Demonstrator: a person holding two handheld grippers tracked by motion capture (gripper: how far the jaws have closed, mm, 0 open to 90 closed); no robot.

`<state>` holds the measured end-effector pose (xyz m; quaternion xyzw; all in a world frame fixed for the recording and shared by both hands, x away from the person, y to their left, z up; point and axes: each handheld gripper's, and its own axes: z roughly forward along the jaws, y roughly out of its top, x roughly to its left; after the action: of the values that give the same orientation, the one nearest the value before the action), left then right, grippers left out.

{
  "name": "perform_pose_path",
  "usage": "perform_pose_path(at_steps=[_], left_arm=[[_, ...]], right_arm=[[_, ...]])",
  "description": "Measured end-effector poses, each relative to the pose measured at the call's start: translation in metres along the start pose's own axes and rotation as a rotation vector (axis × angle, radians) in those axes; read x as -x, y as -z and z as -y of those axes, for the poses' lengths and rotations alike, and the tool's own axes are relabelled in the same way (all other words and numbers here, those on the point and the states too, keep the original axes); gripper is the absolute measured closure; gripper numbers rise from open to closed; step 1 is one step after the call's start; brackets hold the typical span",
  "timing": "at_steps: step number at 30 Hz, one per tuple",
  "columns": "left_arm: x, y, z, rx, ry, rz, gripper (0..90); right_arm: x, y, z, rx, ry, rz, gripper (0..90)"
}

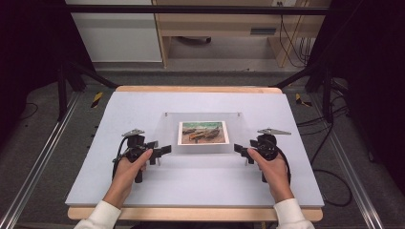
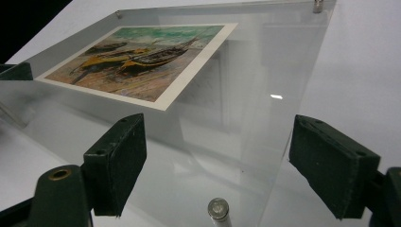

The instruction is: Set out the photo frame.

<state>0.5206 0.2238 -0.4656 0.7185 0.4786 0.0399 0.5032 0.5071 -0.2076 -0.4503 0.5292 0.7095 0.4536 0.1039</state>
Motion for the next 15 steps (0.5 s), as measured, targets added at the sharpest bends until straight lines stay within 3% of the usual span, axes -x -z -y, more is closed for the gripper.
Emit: perform_pose_path(at_steps=[7, 15], left_arm=[[-0.0001, -0.0001, -0.0001, 0.000, -0.002, 0.001, 15.7], [0.0001, 0.0001, -0.0007, -0.006, -0.006, -0.002, 15.7]], right_arm=[[0.0024, -0.0001, 0.0018, -0.011, -0.037, -0.029, 17.8], [0.0037, -0.0010, 0.0014, -0.017, -0.047, -0.039, 17.0]])
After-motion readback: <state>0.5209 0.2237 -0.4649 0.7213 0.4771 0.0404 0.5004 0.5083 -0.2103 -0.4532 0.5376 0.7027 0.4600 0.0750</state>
